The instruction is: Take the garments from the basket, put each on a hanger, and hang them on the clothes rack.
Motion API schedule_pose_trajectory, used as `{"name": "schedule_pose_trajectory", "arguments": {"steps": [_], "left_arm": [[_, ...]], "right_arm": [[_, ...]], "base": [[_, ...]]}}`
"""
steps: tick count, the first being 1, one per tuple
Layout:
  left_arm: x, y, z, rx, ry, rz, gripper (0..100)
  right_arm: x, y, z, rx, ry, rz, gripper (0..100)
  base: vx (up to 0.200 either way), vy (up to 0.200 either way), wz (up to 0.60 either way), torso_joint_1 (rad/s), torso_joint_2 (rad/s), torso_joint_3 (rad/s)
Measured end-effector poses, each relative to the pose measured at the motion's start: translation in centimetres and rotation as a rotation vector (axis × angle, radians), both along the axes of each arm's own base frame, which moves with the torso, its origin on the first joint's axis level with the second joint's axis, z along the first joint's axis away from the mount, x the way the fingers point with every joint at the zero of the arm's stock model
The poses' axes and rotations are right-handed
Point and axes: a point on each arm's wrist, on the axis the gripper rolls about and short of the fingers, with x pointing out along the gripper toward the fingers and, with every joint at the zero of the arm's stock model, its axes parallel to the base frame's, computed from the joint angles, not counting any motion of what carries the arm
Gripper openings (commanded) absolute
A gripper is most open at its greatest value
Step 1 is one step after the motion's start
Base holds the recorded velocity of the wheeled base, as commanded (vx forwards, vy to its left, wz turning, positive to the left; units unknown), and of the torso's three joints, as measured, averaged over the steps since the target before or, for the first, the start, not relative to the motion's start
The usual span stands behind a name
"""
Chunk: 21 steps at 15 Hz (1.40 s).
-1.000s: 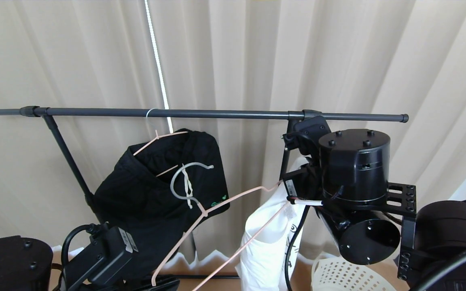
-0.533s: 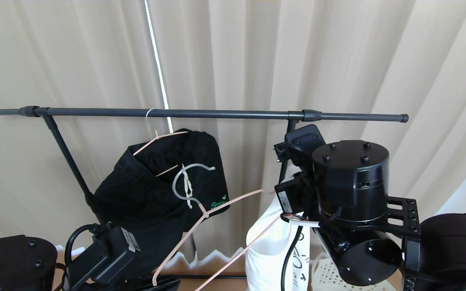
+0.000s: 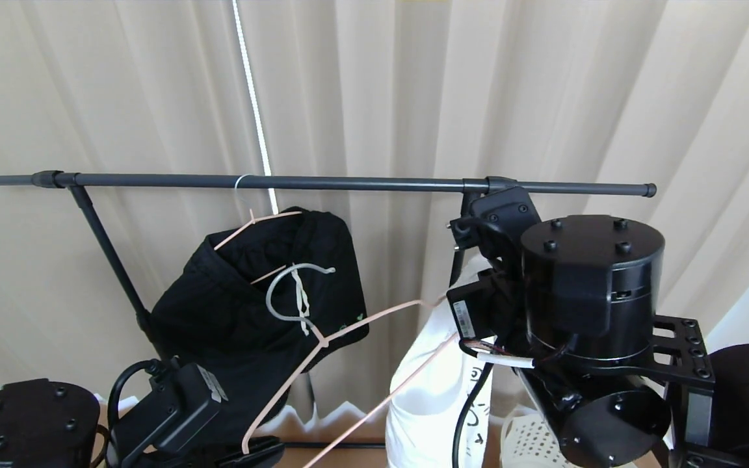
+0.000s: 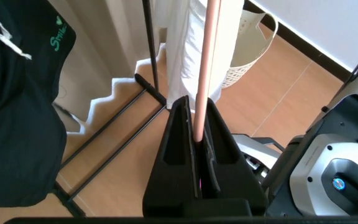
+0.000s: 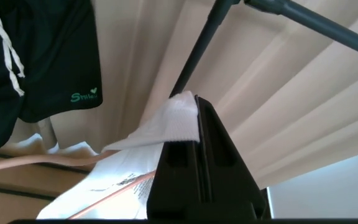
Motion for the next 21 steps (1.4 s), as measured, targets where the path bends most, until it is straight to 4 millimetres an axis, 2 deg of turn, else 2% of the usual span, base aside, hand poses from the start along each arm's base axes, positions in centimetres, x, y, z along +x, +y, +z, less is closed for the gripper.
{"name": "schedule_pose_trajectory", "arguments": {"steps": [3,6,14,21], "left_arm": [[0.3,0.1,-0.2,0.047,-0.023,0.051,0],[0.6,0.3,-0.3,0.054,-0.032,0.068,0],[0.4,0.1,-0.4,0.035,-0.049,0.050,0],[0.0,-0.2,-0.3,0.001,-0.081,0.021,0]], "right_arm": [[1.0,-1.3,1.0,0.022,-0.019,-0.051,0],[1.4,-1.5,1.4,0.034,-0.027,-0.064,0],[0.0,2.6,-0.5,0.088,0.003,0.035,0],[-1.2,4.5,-0.6,0.162,0.006,0.084,0]], "base": [[0.000,0.000,0.00,0.000,0.00,0.000],[0.000,0.000,0.00,0.000,0.00,0.000],[0.000,0.000,0.00,0.000,0.00,0.000],[0.000,0.000,0.00,0.000,0.00,0.000]]}}
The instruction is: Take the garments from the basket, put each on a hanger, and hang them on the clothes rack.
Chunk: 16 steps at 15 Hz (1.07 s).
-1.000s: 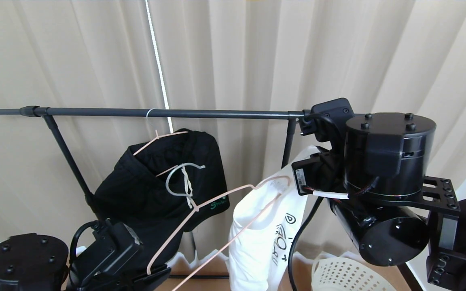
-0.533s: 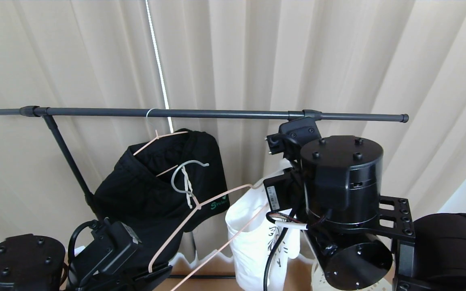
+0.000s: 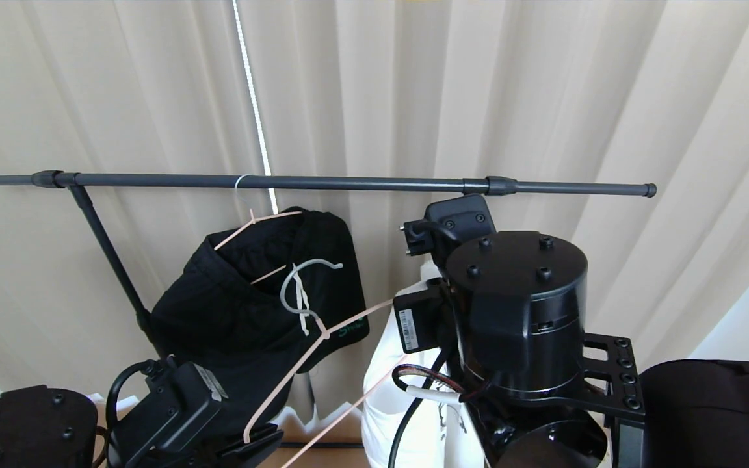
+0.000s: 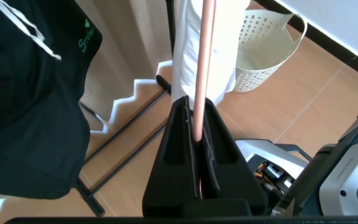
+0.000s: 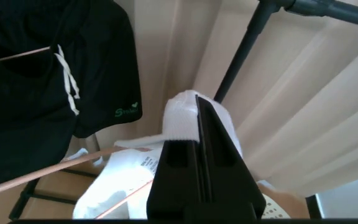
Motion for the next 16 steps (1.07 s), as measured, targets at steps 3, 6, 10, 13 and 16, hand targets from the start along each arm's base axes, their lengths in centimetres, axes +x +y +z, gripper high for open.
{"name": "schedule_pose_trajectory", "arguments": {"steps": [3,6,10,13,16], "left_arm": [[-0.2,0.1,-0.1,-0.005,-0.003,-0.006,0],[-0.3,0.1,-0.2,-0.014,0.004,-0.028,0],[-0.6,0.1,-0.1,-0.023,0.000,-0.044,0],[-0.8,0.2,0.3,-0.039,-0.013,-0.046,0],[-0.9,0.3,0.5,-0.046,-0.023,-0.047,0]], "right_arm": [[-0.1,0.7,-0.5,0.005,0.007,0.008,0],[0.2,0.9,-0.2,0.024,0.001,0.003,0],[0.8,0.9,0.3,0.066,-0.009,-0.017,0],[0.9,1.1,0.0,0.059,-0.005,-0.016,0],[1.0,1.2,-0.3,0.053,0.000,-0.015,0]], "base": [[0.000,0.000,0.00,0.000,0.00,0.000],[0.000,0.000,0.00,0.000,0.00,0.000],[0.000,0.000,0.00,0.000,0.00,0.000],[0.000,0.000,0.00,0.000,0.00,0.000],[0.000,0.000,0.00,0.000,0.00,0.000]]}}
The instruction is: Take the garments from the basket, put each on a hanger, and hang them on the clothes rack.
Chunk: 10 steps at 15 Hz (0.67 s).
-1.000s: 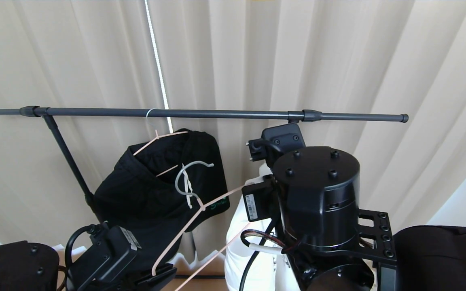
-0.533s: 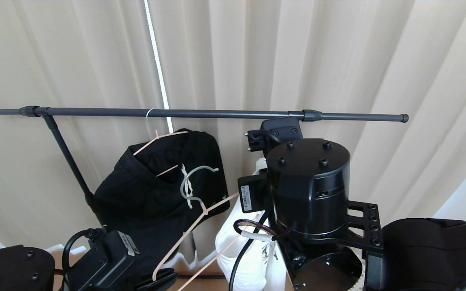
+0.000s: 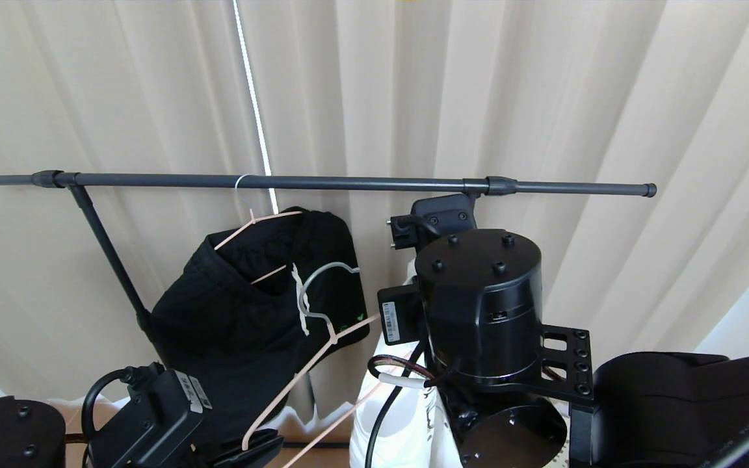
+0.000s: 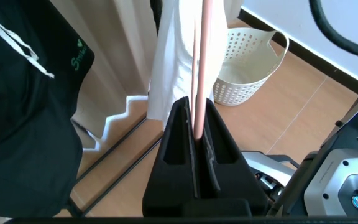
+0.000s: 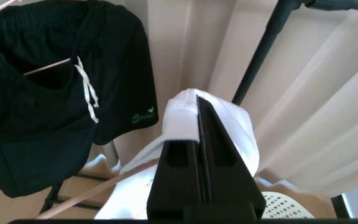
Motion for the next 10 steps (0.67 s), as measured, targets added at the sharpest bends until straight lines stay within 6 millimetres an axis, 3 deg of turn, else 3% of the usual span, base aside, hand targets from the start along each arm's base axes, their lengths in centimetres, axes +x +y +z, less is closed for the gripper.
{"name": "schedule_pose_trajectory", "arguments": {"steps": [7,10], "left_arm": [[-0.3,0.3,0.8,-0.039,-0.034,0.005,0],[-0.1,0.2,1.2,-0.085,-0.065,0.011,0]], "right_arm": [[2.1,-3.1,2.6,0.038,-0.040,-0.094,0],[1.3,-2.5,2.7,0.043,-0.041,-0.064,0]], "base": [[0.000,0.000,0.00,0.000,0.00,0.000],[0.000,0.000,0.00,0.000,0.00,0.000]]}}
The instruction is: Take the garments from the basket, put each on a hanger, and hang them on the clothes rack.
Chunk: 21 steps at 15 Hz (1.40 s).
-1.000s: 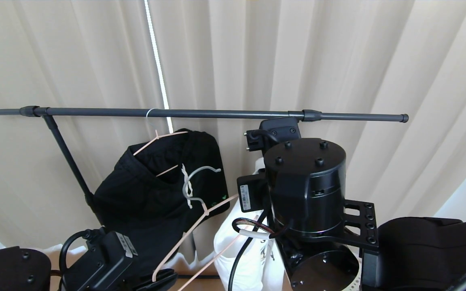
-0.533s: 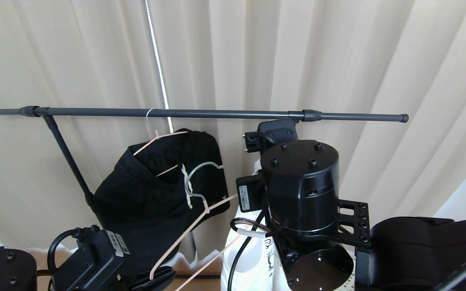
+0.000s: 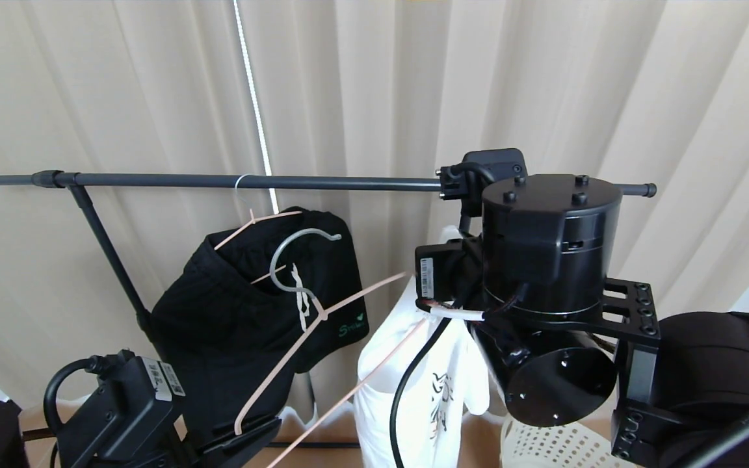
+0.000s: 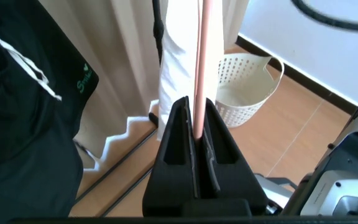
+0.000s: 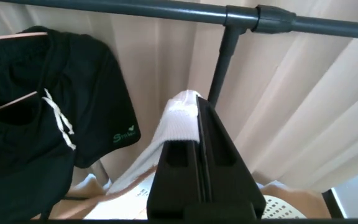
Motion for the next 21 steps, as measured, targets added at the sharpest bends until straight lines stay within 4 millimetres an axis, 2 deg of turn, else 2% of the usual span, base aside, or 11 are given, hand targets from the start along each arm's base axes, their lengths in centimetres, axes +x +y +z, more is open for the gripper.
{"name": "schedule_pose_trajectory", "arguments": {"steps": [8,17,21], "left_arm": [[0.1,-0.2,-0.5,0.015,0.021,-0.001,0],[0.1,-0.2,-0.6,0.015,0.026,0.000,0],[0.1,-0.2,-0.6,0.016,0.028,-0.001,0]], "right_arm": [[-3.4,2.5,-0.6,0.022,0.013,0.117,0],[-6.4,4.4,-1.2,0.082,0.034,0.218,0],[-6.7,5.0,-1.0,0.118,0.034,0.233,0]], "base": [[0.000,0.000,0.00,0.000,0.00,0.000],[0.000,0.000,0.00,0.000,0.00,0.000],[0.000,0.000,0.00,0.000,0.00,0.000]]}}
